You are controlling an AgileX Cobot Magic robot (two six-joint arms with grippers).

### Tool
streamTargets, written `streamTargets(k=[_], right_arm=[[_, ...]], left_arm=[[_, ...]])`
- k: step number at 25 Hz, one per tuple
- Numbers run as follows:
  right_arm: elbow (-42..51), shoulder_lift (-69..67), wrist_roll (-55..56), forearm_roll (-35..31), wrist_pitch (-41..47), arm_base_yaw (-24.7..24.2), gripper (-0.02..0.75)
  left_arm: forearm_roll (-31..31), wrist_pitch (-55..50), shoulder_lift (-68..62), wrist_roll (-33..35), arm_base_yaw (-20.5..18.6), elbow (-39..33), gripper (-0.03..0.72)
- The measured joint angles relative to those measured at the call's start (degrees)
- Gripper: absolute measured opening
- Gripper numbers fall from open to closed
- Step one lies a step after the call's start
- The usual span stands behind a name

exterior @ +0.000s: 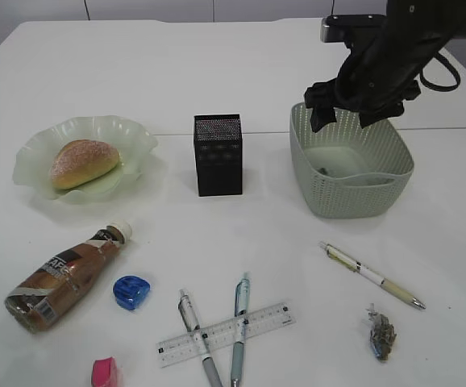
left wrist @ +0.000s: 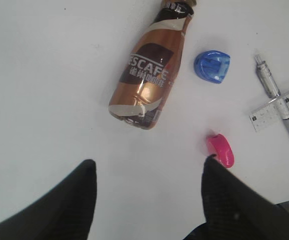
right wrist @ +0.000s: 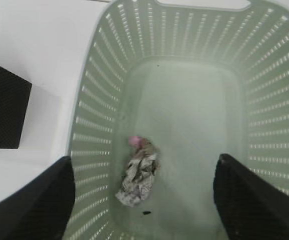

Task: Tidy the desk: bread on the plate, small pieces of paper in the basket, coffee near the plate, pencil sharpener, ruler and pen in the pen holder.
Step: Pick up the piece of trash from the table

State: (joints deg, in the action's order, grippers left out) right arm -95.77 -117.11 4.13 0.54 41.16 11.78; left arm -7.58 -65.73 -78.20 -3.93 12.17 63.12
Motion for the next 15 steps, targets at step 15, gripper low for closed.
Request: streamTargets(k=[15], right_arm=[[4.3,8.4,-1.9,-3.2,20.2,0.0,0.572]], left_arm=[[0.0,0.0,0.0,0.0,0.0,-0.1,0.475]])
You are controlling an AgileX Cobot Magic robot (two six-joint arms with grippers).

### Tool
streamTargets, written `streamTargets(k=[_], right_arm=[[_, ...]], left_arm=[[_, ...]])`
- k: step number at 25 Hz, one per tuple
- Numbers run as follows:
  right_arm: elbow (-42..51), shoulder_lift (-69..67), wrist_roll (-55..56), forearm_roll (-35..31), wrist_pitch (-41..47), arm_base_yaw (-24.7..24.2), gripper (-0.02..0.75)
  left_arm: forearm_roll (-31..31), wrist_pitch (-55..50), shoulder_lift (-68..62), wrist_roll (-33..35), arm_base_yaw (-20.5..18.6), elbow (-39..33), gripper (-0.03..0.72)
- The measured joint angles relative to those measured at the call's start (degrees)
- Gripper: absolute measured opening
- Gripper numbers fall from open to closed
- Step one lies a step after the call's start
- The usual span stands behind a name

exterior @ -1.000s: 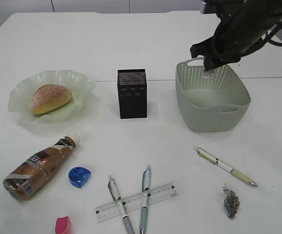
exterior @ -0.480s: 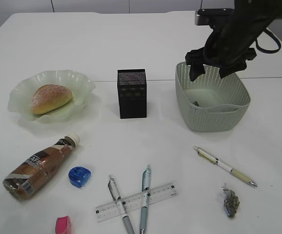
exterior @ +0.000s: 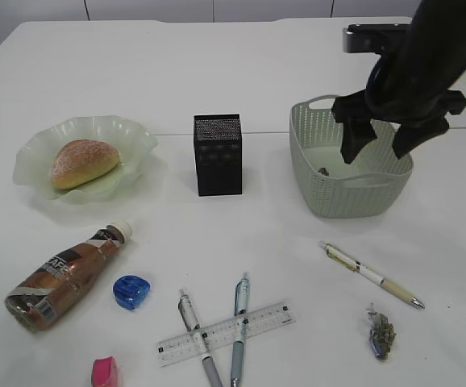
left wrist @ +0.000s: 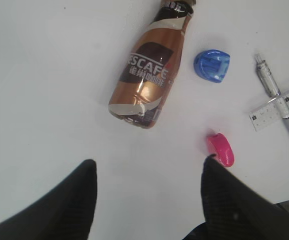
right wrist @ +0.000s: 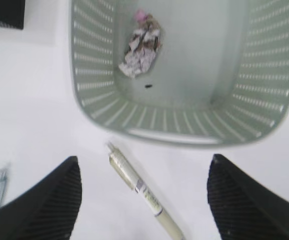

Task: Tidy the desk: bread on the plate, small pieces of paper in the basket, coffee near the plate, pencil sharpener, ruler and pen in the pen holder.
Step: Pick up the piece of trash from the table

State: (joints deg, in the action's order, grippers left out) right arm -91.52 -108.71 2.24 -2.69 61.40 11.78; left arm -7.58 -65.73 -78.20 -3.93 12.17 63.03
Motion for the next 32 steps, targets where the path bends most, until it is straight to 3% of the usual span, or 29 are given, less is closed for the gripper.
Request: streamTargets(k=[10,16,22,32], right_arm=[[26.6,20.2,-1.6,-4.4,-5.0,0.1,0.571],[36.7,24.3,-0.3,-4.5,-6.1,4.1,0.571],[39.7,22.6,5.4,-3.9,-13.5,10.0,0.571],[39.7,11.1,9.6,-0.4,-17.0,11.0,0.571]], left_arm=[[0.0,1.2,0.0,0.0,0.0,0.0,0.475],[0.0,1.7,0.0,0.0,0.0,0.0,0.475],[-0.3,1.9,0.0,0.0,0.0,0.0,0.474],[-0.7,2.1,0.0,0.0,0.0,0.0,0.460]])
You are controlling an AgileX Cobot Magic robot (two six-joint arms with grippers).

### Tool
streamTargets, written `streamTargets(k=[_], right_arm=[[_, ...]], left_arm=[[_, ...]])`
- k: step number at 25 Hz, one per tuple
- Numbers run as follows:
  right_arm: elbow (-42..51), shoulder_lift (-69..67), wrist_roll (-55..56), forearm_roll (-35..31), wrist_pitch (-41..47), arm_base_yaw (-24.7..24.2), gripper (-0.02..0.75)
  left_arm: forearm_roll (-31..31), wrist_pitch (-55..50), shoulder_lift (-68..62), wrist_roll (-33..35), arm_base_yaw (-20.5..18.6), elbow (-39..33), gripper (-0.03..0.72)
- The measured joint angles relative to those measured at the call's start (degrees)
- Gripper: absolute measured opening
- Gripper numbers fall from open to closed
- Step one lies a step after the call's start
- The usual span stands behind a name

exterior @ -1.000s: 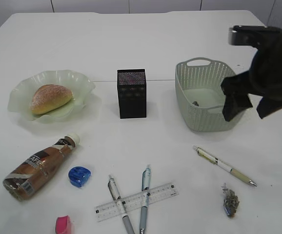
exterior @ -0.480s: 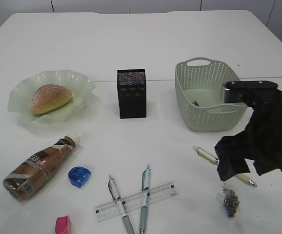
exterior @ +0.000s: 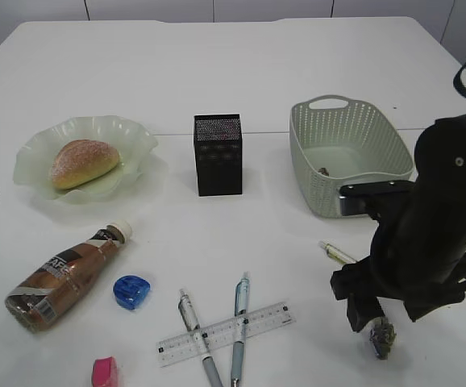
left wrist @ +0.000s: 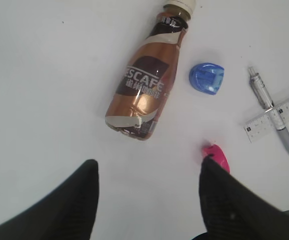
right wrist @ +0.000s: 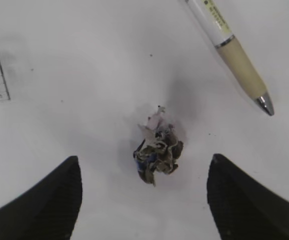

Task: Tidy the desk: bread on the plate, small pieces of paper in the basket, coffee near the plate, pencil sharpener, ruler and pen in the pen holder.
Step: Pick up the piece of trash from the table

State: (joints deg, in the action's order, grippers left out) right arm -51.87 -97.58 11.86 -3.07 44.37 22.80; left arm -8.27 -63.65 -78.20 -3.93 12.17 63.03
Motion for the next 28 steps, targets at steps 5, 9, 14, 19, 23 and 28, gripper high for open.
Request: streamTargets(k=[5,9,14,19,23,28], right_arm=[[0.0,-4.2,0.0,0.2,-1.0,0.0,0.571],[0.0,-6.3,0.0,0.3,-2.3,0.0,0.570],[0.0,-8.2,0.0,0.3,-3.3,0.0,0.564],[0.0,-9.1,0.0,0.3,-3.3,0.0,0.417],[0.0,-9.1,0.0,0.3,-3.4,0.0,0.203],[-0.1,-8.7,-0.3,0.3,-3.3,0.0,0.046]], left_arm=[[0.0,0.5,0.0,0.0,0.0,0.0,0.457],[0.0,1.1,0.0,0.0,0.0,0.0,0.454],[0.2,1.9,0.0,0.0,0.0,0.0,0.454],[0.3,2.1,0.0,0.0,0.0,0.0,0.454],[0.3,2.2,0.0,0.0,0.0,0.0,0.449],[0.4,2.2,0.0,0.0,0.0,0.0,0.448]])
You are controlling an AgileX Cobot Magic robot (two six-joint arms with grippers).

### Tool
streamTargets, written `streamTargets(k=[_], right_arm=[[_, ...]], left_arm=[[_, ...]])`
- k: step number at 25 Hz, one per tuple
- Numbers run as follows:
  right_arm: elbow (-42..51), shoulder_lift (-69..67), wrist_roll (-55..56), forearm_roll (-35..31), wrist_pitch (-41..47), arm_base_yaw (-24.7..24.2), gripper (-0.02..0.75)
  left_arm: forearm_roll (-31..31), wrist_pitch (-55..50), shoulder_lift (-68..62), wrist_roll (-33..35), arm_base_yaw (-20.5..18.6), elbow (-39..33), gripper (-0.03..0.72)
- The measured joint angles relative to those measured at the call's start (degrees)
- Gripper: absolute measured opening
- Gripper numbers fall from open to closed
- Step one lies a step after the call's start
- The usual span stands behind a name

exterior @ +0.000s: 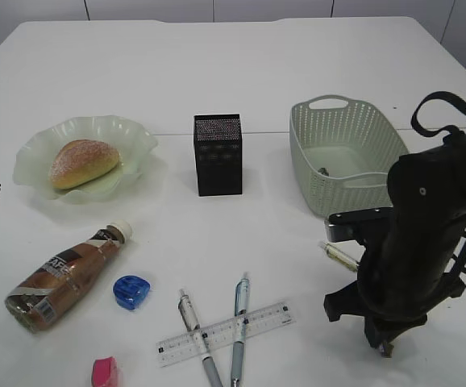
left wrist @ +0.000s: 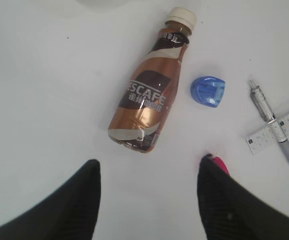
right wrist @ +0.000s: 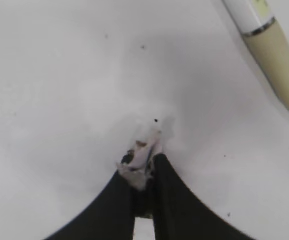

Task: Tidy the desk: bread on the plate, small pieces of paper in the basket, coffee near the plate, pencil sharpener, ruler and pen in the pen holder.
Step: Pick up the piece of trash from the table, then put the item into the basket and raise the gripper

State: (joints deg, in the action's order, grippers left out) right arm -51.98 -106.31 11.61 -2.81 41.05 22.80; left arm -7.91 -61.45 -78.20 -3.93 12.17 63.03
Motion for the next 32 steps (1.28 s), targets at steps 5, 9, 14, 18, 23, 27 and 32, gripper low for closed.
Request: streamTargets(k=[5,9,14,18,23,27,32], right_arm=[[-1.0,5.3,-2.1,0.0,0.0,-0.1,0.036],[-7.6,11.0,-3.9,0.0,0.0,-2.6,0.034],[-19.9,10.9,-4.5,0.3,0.6,-8.7,0.034],[-29.1,6.0,-4.7,1.9,0.9,-10.9,0.034],[-37.2,-2.6,-3.7,5.9,1.0,-11.0,0.050],[-39.8,-6.6,-2.3,8.6,1.6,-11.0,0.250],[-41.1,-6.9,-2.0,8.7,5.1,-11.0,0.566]], left_arm=[[0.1,0.0,0.0,0.0,0.0,0.0,0.440],[0.1,0.2,0.0,0.0,0.0,0.0,0.438],[0.1,0.4,0.0,0.0,0.0,0.0,0.435],[0.1,0.4,0.0,0.0,0.0,0.0,0.435],[0.1,1.3,0.0,0.0,0.0,0.0,0.434],[0.1,1.3,0.0,0.0,0.0,0.0,0.434],[0.1,1.4,0.0,0.0,0.0,0.0,0.434]])
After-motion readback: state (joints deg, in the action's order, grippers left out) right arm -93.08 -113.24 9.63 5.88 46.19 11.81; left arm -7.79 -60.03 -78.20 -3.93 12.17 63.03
